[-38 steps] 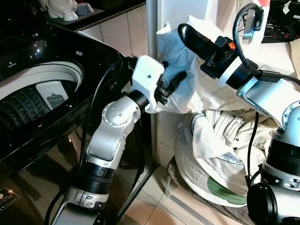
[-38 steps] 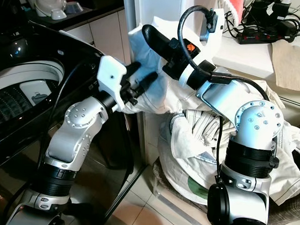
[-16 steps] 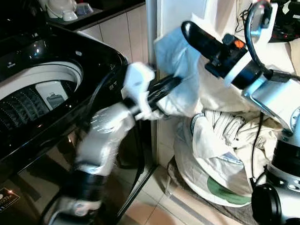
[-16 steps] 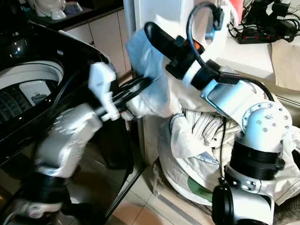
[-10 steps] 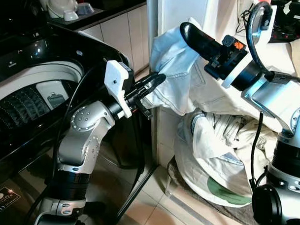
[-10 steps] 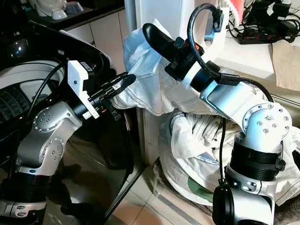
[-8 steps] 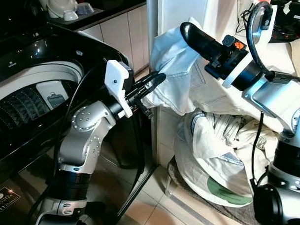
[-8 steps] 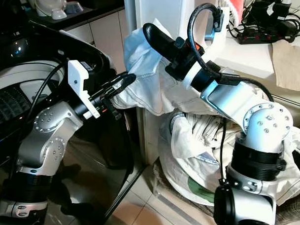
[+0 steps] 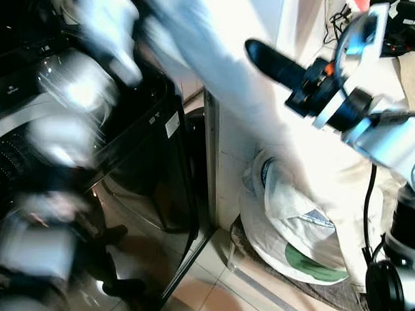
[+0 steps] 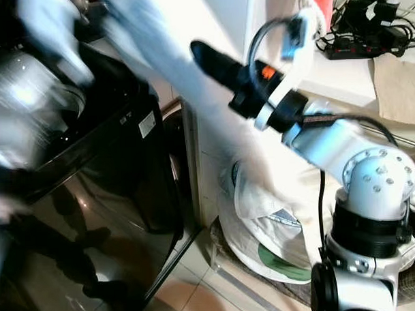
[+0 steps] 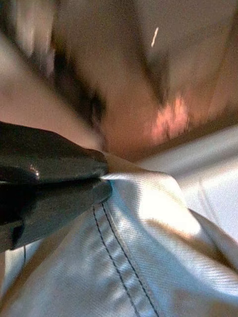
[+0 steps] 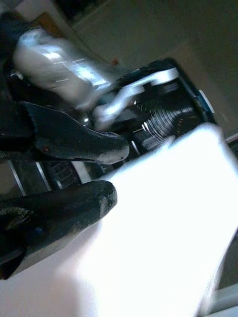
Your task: Clothes washing
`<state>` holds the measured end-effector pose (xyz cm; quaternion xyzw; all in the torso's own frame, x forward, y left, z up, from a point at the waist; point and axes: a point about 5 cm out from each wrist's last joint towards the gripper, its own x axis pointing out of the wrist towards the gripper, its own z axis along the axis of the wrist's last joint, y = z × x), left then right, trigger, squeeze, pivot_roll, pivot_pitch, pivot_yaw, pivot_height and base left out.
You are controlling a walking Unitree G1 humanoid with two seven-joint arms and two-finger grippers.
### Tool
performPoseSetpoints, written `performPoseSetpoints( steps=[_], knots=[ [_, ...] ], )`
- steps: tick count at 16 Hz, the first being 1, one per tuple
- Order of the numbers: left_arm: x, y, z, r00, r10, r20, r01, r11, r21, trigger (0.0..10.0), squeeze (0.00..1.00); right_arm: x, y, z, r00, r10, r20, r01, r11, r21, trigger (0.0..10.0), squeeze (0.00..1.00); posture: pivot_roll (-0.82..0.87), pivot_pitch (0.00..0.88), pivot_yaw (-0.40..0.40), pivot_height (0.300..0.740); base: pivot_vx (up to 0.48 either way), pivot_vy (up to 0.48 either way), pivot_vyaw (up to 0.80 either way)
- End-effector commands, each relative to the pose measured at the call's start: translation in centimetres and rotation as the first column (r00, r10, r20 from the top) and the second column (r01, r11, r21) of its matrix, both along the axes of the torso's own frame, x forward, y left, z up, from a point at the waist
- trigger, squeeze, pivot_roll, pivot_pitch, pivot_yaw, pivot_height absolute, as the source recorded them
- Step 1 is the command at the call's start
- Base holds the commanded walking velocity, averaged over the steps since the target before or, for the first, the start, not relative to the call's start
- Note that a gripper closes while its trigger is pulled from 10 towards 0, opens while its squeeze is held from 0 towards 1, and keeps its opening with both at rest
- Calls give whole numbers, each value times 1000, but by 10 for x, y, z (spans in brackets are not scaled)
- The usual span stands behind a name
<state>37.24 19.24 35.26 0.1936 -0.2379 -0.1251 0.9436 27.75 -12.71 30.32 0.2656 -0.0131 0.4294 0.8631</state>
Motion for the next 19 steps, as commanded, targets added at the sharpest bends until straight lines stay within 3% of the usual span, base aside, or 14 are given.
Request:
performPoseSetpoints(
  steps=[1,2,3,5,7,9,10,11,13,14,15,16,18,19],
  knots=[
    [-8,29,41,967,187,173,-188,982,-14,0,0,-3,0,2,999,-2,32,2,1000,-23,10000,0,-45,0,55,740,0,0,0],
    [-24,61,88,806,444,392,-491,871,23,0,0,-4,-1,-1,999,-7,39,9,999,-37,10000,0,-39,0,55,740,0,0,0],
    [-38,76,118,651,543,530,-648,761,16,0,0,-4,-1,-3,999,-18,40,19,999,-45,10000,0,-32,0,62,740,0,0,0],
    [-44,82,133,565,568,599,-717,697,16,0,0,-2,-2,-5,999,-37,39,39,998,-52,10000,0,-31,0,70,740,0,0,0],
    [-29,81,119,603,565,563,-730,676,104,0,0,-2,-2,-8,998,-50,41,52,997,-60,10000,0,-32,0,74,740,0,0,0],
    [-7,81,90,689,574,443,-709,662,243,0,0,-2,-2,-11,997,-60,40,63,995,-76,10000,0,-35,0,78,740,0,0,0],
    [7,80,67,743,576,341,-669,644,371,0,0,-2,-2,-12,997,-64,40,67,994,-84,10000,0,-35,0,78,740,0,0,0],
    [17,76,46,802,552,227,-589,668,454,0,0,-2,-2,-14,997,-68,39,71,993,-95,10000,0,-35,0,78,740,0,0,0],
    [25,73,25,844,528,91,-492,695,524,0,0,-2,-1,-18,997,-70,32,74,990,-117,10000,0,-41,0,82,740,0,0,0],
    [29,73,7,845,534,-39,-421,708,567,3294,0,-2,0,-22,997,-73,23,75,987,-145,10000,0,-41,0,82,740,0,0,0],
    [30,75,2,836,542,-81,-401,706,584,10000,0,-2,0,-24,997,-74,21,76,985,-156,10000,0,-41,0,82,740,0,0,0],
    [30,83,-9,796,583,-162,-371,683,629,10000,0,-3,2,-28,997,-69,16,71,980,-187,10000,0,-47,0,84,740,0,0,0],
    [27,90,-14,773,586,-243,-312,684,659,10000,0,-4,3,-30,998,-62,13,63,976,-209,10000,0,-45,0,82,740,0,0,0],
    [21,102,-11,740,607,-289,-290,676,677,10000,1000,-4,4,-34,999,-51,6,51,970,-236,10000,0,-40,0,76,740,0,0,0]
  ],
)
